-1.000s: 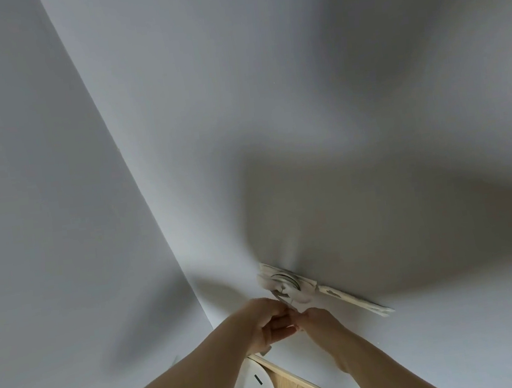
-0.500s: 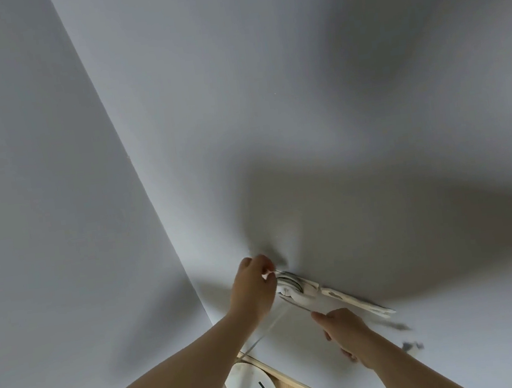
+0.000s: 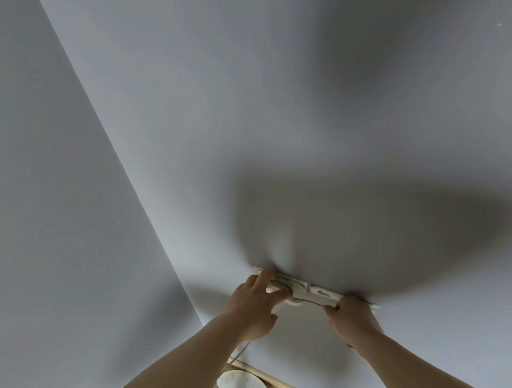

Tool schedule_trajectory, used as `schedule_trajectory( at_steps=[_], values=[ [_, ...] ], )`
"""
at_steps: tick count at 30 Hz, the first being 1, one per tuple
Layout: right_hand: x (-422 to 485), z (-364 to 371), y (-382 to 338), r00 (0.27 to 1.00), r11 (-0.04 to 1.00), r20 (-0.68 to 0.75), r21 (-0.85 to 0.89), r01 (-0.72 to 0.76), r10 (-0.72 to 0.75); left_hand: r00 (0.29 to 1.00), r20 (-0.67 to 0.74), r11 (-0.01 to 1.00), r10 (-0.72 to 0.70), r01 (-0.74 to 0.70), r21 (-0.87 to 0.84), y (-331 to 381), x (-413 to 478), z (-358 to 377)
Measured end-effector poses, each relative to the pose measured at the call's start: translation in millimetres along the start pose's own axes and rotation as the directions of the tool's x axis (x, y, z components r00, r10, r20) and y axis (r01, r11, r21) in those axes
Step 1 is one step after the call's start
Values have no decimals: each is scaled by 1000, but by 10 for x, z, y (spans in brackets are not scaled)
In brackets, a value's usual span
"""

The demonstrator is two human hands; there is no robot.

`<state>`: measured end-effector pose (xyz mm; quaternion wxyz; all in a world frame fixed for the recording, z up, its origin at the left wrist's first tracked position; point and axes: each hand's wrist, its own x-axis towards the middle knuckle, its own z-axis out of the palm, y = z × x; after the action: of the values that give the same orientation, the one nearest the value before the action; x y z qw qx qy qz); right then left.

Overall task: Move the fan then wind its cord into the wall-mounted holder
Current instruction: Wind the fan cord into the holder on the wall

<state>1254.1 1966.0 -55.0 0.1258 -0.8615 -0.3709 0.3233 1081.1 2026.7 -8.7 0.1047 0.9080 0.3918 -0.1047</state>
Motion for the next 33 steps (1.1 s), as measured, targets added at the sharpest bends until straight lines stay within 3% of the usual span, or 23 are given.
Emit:
schedule_trajectory(
  at_steps=[5,7,10,12,15,17,22,24,26,33],
  values=[
    [-197,-178,-202,997,961,-67,271,50,-33,1000,23,999,-1,2,-36,-7,-26,20],
    [-250,-255,-320,1000,873,-22,488,11,0,1000,12,991,-21,23,-133,-8,-33,32],
    [-373,-409,-506,978,648,204,740,-179,37,986,-96,891,-140,83,-447,-31,-32,34],
    [-448,-507,-597,943,654,331,714,-249,-3,937,-187,788,-296,128,-602,-44,-34,-4],
    [-457,-580,-676,942,806,337,561,-190,-13,851,-236,703,-470,199,-682,-68,-46,-111],
    [-430,-560,-732,941,809,336,559,-180,-24,846,-245,695,-474,189,-694,-76,-66,-203],
    [-431,-477,-883,916,628,400,724,-286,-44,888,-193,667,-417,154,-729,-7,-120,-397],
    [-445,-440,-919,908,602,413,743,-292,-68,915,-160,713,-370,170,-680,-2,-138,-430],
    [-457,-389,-931,910,609,408,740,-286,-69,924,-140,772,-356,206,-601,3,-152,-456],
    [-477,-307,-960,919,669,386,704,-239,-77,929,-52,795,-365,283,-537,36,-151,-506]
  ],
)
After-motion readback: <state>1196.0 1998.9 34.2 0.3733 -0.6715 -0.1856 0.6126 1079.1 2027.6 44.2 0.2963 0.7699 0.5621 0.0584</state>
